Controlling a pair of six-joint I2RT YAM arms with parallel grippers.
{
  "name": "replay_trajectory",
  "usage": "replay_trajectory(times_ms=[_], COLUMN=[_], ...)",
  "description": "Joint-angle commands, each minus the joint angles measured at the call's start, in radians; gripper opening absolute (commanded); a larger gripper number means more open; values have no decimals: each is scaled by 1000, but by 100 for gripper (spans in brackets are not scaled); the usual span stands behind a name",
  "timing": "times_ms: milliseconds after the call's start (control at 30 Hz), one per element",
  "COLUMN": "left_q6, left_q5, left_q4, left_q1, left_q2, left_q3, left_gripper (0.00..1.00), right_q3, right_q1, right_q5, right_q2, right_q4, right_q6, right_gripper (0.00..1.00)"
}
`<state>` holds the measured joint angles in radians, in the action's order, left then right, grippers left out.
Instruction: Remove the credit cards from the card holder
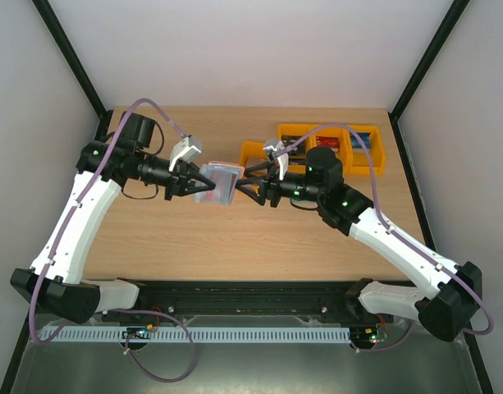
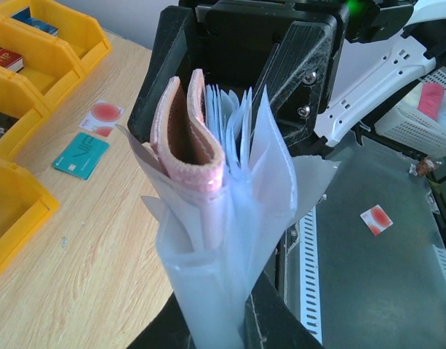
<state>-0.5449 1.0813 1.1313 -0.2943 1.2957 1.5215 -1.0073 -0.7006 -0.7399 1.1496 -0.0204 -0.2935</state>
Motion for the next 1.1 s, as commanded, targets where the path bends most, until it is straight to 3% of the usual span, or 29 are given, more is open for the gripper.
replay_trajectory(times_ms=[0,133,300,433,600,667,833,1067], left_q6=[-31,-9,1,3,5,5,-2,-36], left_q5=[58,47,26,19,21,22,24,55], left_q4=[29,9,-2,-4,-7,-6,-2,23], left_q1=[-12,-13,-13,-13,-14,-14,-15,-15], left_q2=[-21,-19,-24,-23,-20,-23,-27,-26], left_q3=[5,0,3,0,-3,-6,-12,-7], left_gripper=[2,2,2,2,2,2,2,2], right_q3=[-28,-27,-38,-53,-46,-25,-16,-2], right_q1=[3,3,3,3,3,4,3,3], right_q5=[-19,-98,-19,-166,-198,-167,-97,-69], right_q2=[25,42,-4,-17,2,-1,6,10], right_q4=[-99,-109,90,180,15,-72,-143,-109], right_q6=[-35,-45,134,184,52,0,-38,-20], right_gripper=[54,56,62,74,83,78,50,38])
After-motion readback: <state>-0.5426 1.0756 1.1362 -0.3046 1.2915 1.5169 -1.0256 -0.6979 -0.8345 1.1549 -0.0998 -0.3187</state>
